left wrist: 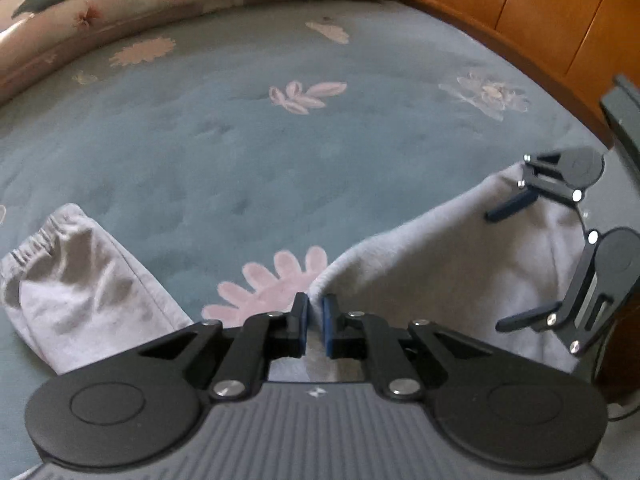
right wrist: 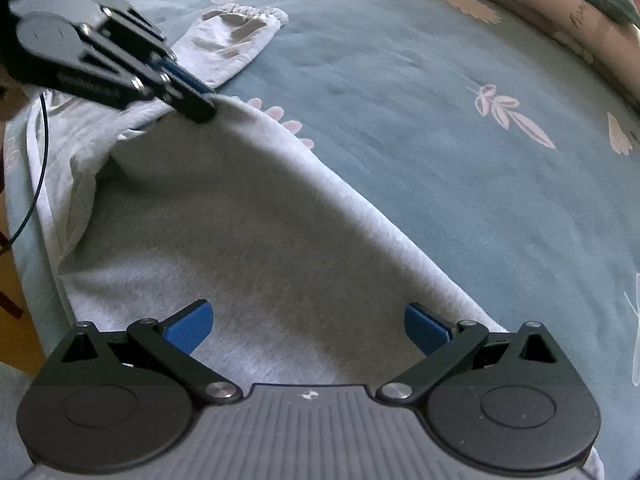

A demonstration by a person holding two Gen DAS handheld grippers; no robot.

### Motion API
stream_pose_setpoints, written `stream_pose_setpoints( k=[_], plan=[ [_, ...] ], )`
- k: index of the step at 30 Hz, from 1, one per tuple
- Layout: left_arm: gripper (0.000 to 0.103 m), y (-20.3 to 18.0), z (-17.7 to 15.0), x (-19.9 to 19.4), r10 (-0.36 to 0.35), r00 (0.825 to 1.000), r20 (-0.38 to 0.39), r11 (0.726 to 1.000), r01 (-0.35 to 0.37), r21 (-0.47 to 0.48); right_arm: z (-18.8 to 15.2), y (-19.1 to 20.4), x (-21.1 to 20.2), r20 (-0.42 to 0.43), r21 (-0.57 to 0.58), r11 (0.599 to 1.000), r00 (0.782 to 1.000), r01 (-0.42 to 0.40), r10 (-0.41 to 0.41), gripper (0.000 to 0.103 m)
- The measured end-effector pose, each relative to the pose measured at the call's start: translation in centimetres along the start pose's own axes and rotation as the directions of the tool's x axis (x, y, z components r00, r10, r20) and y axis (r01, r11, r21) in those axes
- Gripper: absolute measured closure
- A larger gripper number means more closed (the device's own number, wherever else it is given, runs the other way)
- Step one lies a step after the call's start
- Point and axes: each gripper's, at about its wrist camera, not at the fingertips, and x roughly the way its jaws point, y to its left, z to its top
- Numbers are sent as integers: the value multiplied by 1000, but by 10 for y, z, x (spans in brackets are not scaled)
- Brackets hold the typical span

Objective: Fold clothes

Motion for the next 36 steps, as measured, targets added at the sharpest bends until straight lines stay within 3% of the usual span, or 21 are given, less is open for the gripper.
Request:
stream_pose_setpoints(
  k=[5, 9, 13, 21, 24, 26, 30, 32, 34, 36],
  plan=[
    [97, -17, -15, -6, -73, 996, -46, 994, 77, 72, 6, 0, -9, 49, 19, 1000, 999, -2, 1, 0],
    [97, -29, -35, 3, -121, 982, -146, 983, 139, 124, 15, -2, -14, 88, 14, 1000, 996, -13, 11, 0],
    [97, -30, -44, 16, -149, 971, -186, 982, 168, 89, 22, 0, -14, 107, 4, 999, 993, -46, 45, 0],
    [94, -21, -46, 19, -213, 953, -216, 976, 219, 3, 15, 26, -3, 69, -181, 980, 993, -85, 99, 0],
    [94, -18, -44, 19, -233, 948, -219, 971, 240, 8, 18, 30, -7, 77, -191, 973, 986, -130, 147, 0],
    [93, -15, -42, 22, -239, 944, -228, 970, 243, -11, 18, 38, -7, 79, -242, 958, 981, -156, 180, 0],
    [93, -10, -42, 30, -262, 933, -248, 965, 253, -69, 7, 68, 4, 63, -433, 885, 973, -172, 220, 0],
    [92, -8, -39, 28, -264, 931, -251, 965, 253, -75, 1, 78, 15, 31, -475, 862, 976, -175, 215, 0],
    [92, -3, -31, 22, -279, 934, -224, 960, 262, -102, -5, 85, 26, 4, -505, 846, 979, -174, 203, 0],
    [89, 10, -18, 17, -326, 932, -159, 936, 295, -192, -9, 87, 29, 3, -518, 840, 981, -162, 192, 0]
  ],
)
